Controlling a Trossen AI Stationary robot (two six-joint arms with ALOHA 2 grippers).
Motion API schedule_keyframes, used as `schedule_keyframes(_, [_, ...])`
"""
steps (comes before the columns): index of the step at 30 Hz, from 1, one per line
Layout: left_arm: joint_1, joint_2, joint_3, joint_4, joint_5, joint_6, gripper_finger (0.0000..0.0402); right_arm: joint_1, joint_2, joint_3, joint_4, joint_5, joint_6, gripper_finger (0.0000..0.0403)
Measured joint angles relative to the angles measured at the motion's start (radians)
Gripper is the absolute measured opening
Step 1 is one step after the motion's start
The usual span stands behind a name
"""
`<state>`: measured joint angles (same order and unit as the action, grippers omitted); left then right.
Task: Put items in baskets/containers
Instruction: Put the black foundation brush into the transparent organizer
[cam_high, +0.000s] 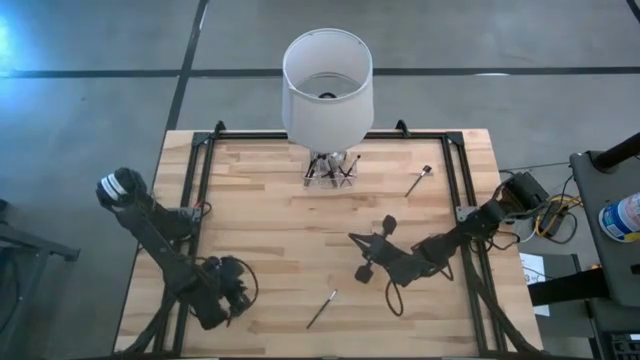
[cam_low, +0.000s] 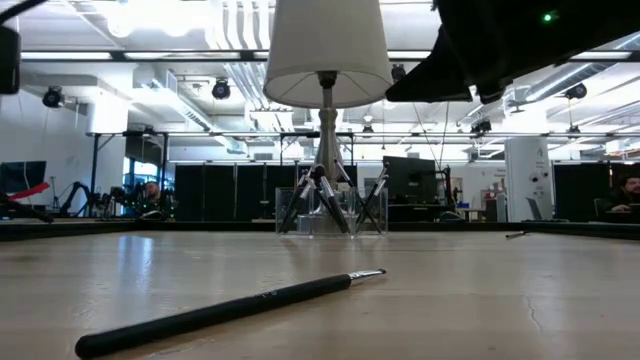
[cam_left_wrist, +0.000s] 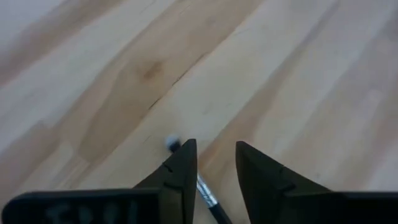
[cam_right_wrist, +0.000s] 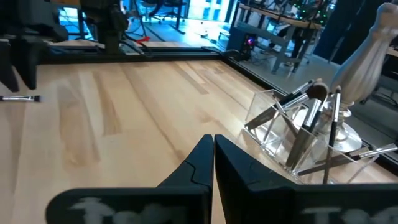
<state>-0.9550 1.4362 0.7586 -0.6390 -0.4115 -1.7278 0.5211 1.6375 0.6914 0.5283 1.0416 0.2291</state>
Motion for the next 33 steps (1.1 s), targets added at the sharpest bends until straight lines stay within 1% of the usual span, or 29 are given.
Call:
schedule_keyframes(4, [-0.001, 0.019, -0.01, -0.012, 0.009, -0.07, 0.0109, 0.01, 0.0, 0.0, 0.0, -0.002, -0.001, 0.0008])
schedule_keyframes(7, [-0.008, 0.022, -0.011, -0.056, 0.034, -0.116, 0.011, 0.016, 0.0, -0.001, 0.0, -0.002, -0.003, 0.0008])
schedule_keyframes(10, [-0.018, 0.022, -0.011, -0.084, 0.038, -0.138, 0.011, 0.016, 0.0, -0.002, 0.0, -0.003, -0.003, 0.0008])
schedule_keyframes(14, [-0.025, 0.03, -0.013, -0.076, 0.037, -0.156, 0.011, 0.016, 0.0, -0.002, 0.0, -0.002, -0.001, 0.0008])
schedule_keyframes(17, [-0.028, 0.049, -0.038, -0.049, 0.052, -0.176, 0.011, 0.016, 0.0, -0.002, 0.0, -0.002, 0.0, 0.0008])
schedule_keyframes(21, [-0.031, 0.056, -0.07, 0.011, 0.031, -0.158, 0.011, 0.016, 0.0, -0.002, 0.0, -0.002, 0.0, 0.0008])
schedule_keyframes(26, [-0.04, 0.033, -0.091, 0.039, 0.008, -0.155, 0.011, 0.016, 0.0, -0.002, 0.0, -0.002, -0.001, 0.0008])
schedule_keyframes(33, [-0.051, -0.017, -0.068, 0.06, -0.035, -0.068, 0.011, 0.016, 0.0, -0.005, 0.0, -0.002, -0.001, 0.0009])
